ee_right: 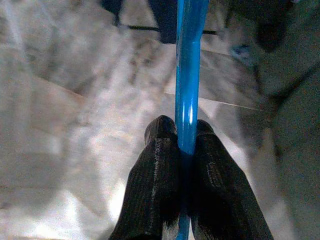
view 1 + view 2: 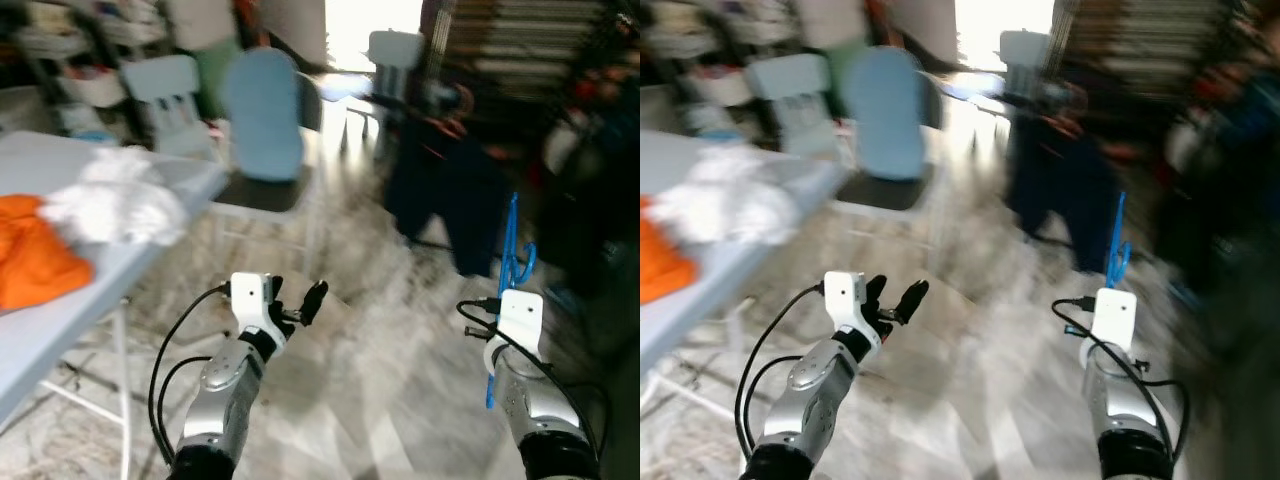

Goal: Hang hanger

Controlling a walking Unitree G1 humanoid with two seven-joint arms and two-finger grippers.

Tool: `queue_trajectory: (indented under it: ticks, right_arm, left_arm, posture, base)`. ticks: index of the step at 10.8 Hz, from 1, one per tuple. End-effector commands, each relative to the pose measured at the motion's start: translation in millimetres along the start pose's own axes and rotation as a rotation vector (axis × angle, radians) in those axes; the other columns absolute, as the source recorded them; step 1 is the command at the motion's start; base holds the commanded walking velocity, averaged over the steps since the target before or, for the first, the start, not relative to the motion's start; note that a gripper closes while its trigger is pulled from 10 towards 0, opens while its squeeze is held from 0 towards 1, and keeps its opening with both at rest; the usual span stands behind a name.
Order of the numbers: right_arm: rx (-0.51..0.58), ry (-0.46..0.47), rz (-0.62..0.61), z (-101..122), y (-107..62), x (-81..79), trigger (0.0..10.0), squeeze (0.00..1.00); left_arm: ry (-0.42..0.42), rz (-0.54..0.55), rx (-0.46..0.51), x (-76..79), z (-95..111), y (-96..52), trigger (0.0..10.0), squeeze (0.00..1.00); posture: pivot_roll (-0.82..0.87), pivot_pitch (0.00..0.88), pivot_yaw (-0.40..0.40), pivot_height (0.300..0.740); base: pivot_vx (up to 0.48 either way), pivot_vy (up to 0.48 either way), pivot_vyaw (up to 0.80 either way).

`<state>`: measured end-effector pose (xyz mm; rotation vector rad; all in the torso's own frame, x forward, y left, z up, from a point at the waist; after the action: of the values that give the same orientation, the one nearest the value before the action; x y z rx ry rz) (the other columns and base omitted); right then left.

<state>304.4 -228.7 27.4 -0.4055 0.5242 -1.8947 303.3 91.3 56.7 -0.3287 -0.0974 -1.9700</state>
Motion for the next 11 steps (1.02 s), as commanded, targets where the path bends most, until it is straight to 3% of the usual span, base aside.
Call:
queue_trajectory:
  ticks: [1,4,7,11]
  right_arm:
    - [0.015,0.001,0.007,4.6,-1.4,-3.0,10.0,0.0]
    - [-0.002,-0.015,0.046,-0.4,-2.9,-7.9,10.0,0.0]
    - [-0.028,-0.118,0.104,-14.5,-8.0,-5.7,10.0,0.0]
    - [-0.023,-0.17,0.167,-19.6,-14.5,-15.0,10.0,0.0]
  left_arm:
    - [0.001,-0.008,0.0,0.5,1.7,1.3,10.0,0.0]
    - [0.026,0.007,-0.004,-3.6,1.5,-0.7,10.0,0.0]
    - [0.071,0.156,-0.02,-30.1,-6.7,-24.2,10.0,0.0]
    - [0.071,0.207,-0.018,-33.5,-8.3,-32.2,10.0,0.0]
  posture:
    - [-0.25,0.0,0.065,0.74]
    - [-0.25,0.0,0.064,0.74]
    - [-0.23,0.0,0.04,0.74]
    - [-0.21,0.0,0.007,0.74]
  base:
    - [0.33,0.244,-0.58]
    - [0.328,0.249,-0.18]
    - [0.311,0.25,0.0]
    - [0.289,0.124,0.0]
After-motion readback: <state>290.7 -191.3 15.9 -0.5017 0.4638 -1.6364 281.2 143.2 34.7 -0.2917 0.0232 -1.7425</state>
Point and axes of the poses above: a point about 5 cm out from each wrist's last joint towards the gripper, its own y axis pointing out of the wrist towards the gripper, its own z axis along the axis of the wrist's last joint, x = y × z, the point moved 2 cm from there along y, pointing out of the wrist towards the gripper, and after that the axes turned 5 degrees about y, right-handed, at the moved point
